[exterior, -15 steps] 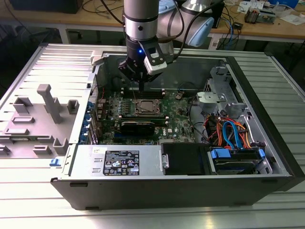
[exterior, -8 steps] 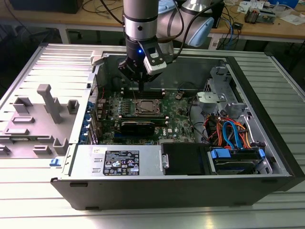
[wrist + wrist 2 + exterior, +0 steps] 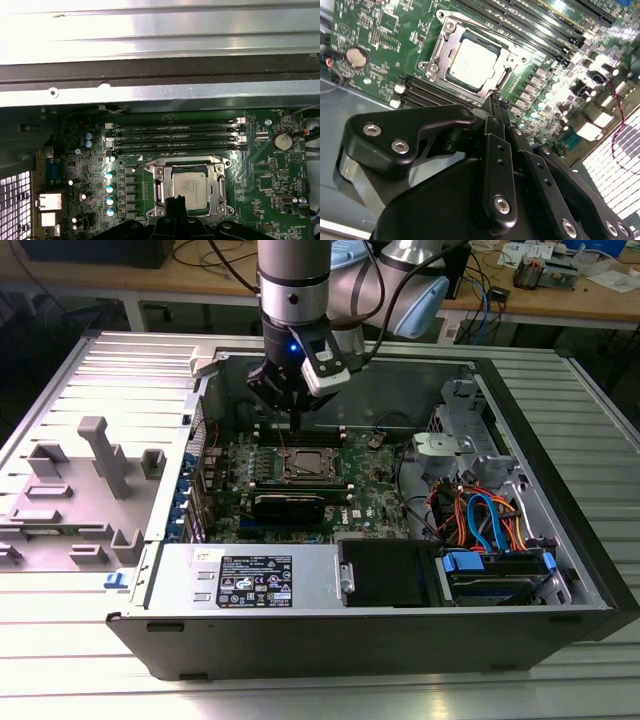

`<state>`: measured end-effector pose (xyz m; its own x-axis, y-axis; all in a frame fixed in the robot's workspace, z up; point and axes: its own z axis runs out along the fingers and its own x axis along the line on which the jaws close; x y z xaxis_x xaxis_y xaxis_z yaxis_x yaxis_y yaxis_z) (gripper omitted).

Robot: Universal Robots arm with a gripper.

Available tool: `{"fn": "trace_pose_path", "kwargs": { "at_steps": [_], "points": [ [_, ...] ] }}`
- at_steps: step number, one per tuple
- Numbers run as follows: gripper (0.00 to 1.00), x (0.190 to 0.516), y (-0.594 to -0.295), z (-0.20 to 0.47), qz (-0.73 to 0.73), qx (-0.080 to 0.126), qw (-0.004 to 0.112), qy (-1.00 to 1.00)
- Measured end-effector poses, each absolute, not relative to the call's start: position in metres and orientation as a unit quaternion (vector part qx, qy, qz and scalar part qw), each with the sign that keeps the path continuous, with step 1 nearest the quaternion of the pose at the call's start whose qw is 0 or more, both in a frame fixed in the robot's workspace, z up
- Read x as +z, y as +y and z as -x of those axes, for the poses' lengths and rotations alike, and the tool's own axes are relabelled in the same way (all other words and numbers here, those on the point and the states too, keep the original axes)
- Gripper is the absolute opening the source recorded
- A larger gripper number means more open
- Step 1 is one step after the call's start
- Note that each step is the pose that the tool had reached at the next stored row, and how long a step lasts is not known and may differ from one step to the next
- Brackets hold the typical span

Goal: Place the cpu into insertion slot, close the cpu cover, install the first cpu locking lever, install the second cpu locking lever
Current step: 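Install the first cpu locking lever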

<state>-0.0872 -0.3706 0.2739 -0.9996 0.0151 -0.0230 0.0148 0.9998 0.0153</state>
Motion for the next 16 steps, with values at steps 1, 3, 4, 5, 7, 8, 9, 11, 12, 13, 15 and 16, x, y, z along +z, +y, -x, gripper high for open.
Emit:
{"fn": "trace_pose_path", "kwargs": {
  "at_steps": [1, 3, 4, 5, 7, 8, 9, 11, 12, 13, 15, 16],
  "points": [
    [0.11, 0.274, -0.371, 0.087, 0.006, 0.008, 0.011, 1.000],
    [0.11, 0.274, -0.371, 0.087, 0.025, 0.008, 0.011, 1.000],
    [0.11, 0.274, -0.371, 0.089, 0.031, 0.008, 0.011, 0.999],
    [0.11, 0.274, -0.371, 0.094, 0.031, 0.009, 0.011, 0.999],
    [0.11, 0.274, -0.371, 0.100, 0.032, 0.009, 0.011, 0.999],
    [0.11, 0.274, -0.371, 0.104, 0.032, 0.009, 0.011, 0.999],
    [0.11, 0.274, -0.371, 0.107, 0.033, 0.009, 0.011, 0.999],
    [0.11, 0.274, -0.371, 0.112, 0.034, 0.009, 0.011, 0.999],
    [0.11, 0.273, -0.371, 0.116, 0.035, 0.009, 0.011, 0.999],
    [0.11, 0.273, -0.371, 0.121, 0.036, 0.009, 0.011, 0.999],
    [0.11, 0.273, -0.371, 0.126, 0.037, 0.010, 0.011, 0.999],
    [0.11, 0.273, -0.371, 0.129, 0.039, 0.010, 0.011, 0.999]
  ]
}}
